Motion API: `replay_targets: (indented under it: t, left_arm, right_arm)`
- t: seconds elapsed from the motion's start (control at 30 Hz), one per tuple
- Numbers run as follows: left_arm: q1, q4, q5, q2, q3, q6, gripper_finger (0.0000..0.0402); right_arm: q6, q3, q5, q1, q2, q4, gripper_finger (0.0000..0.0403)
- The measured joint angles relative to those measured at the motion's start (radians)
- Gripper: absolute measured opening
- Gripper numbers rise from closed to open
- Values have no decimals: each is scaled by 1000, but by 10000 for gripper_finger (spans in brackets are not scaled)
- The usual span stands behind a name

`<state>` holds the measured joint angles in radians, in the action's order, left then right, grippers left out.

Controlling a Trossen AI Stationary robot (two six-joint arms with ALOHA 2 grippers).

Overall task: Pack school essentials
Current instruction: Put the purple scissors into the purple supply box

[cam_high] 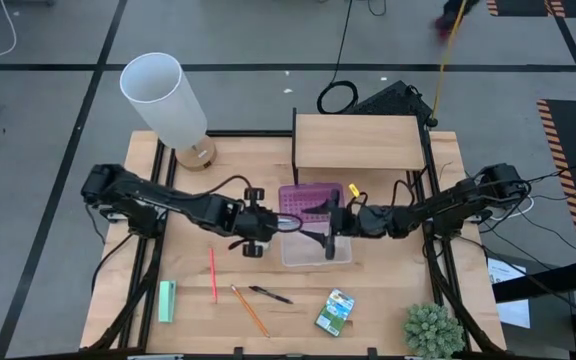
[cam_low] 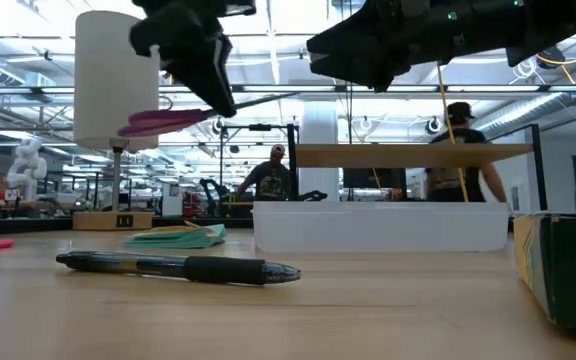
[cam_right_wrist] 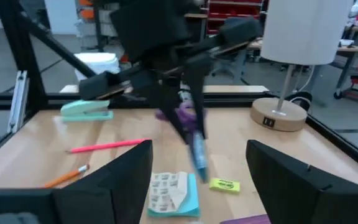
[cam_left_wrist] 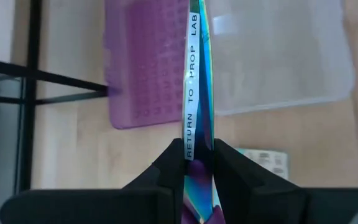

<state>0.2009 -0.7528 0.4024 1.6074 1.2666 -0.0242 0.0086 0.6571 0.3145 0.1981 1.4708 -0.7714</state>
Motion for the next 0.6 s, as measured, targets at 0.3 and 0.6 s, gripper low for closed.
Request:
replay_targets:
  t: [0.3, 0.6]
  left_arm:
    - [-9, 21, 17, 85, 80, -30, 69]
    - [3, 55, 17, 91, 97, -64, 69]
  right_arm:
    - [-27, 0, -2, -11, 50, 16, 248]
    - [-51, 0, -15, -19, 61, 18, 208]
